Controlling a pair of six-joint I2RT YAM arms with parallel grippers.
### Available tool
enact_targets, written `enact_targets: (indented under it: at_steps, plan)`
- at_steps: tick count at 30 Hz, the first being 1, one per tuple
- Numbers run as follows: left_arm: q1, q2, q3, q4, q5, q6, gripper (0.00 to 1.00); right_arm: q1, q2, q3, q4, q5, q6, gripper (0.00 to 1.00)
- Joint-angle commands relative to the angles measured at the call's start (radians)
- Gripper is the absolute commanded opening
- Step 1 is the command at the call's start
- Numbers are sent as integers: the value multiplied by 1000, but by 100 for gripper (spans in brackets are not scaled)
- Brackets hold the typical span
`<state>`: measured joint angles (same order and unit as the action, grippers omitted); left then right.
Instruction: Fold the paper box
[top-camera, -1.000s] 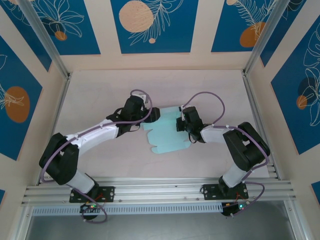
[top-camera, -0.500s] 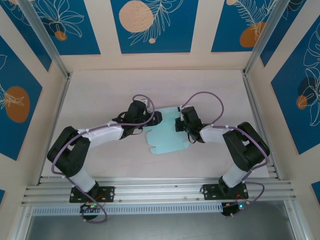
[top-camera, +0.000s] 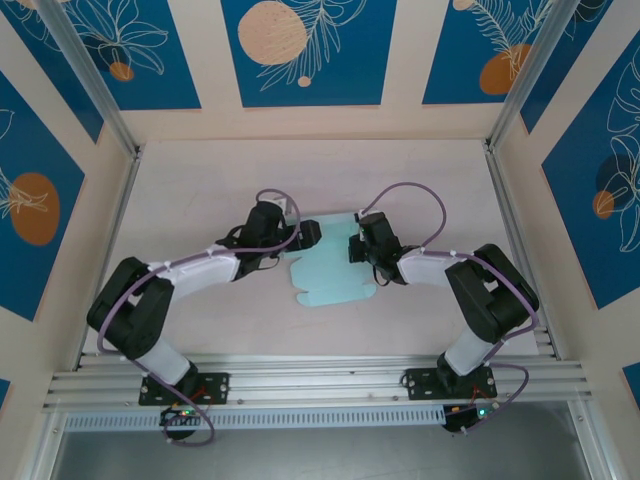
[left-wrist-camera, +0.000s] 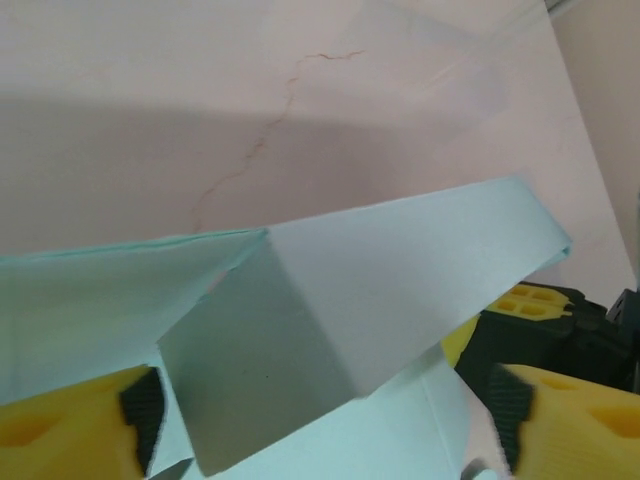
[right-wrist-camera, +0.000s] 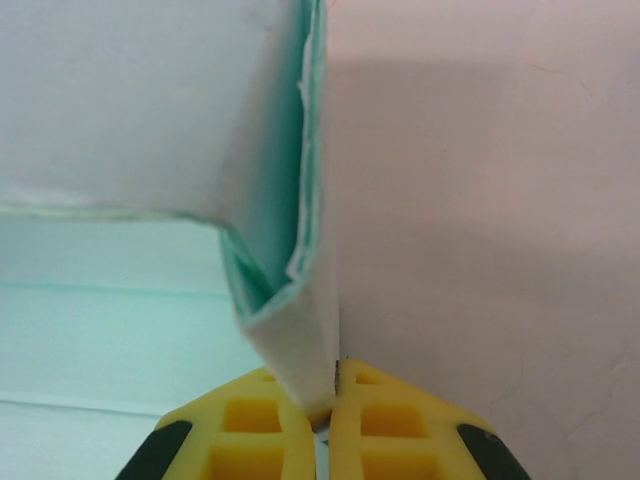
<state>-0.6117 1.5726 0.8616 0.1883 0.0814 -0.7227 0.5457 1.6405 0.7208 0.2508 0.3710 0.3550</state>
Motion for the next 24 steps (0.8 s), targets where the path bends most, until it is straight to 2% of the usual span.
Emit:
enact_targets:
  at_steps: [1,3,12,19,24]
  plan:
    - [11,-50,-55,-47,-29,-9,95,8,14,26,1,25,19,8]
    - [18,-63,-90,-20,-33,-21,99,9,14,25,0,24,18,8]
    - [79,-48,-180,104,66,-49,99,12,18,34,-1,23,14,8]
    - [79,14,-189,175,137,-100,99,13,12,33,-7,29,11,8]
    - [77,49,-178,206,148,-125,100,13,13,32,-4,28,9,8]
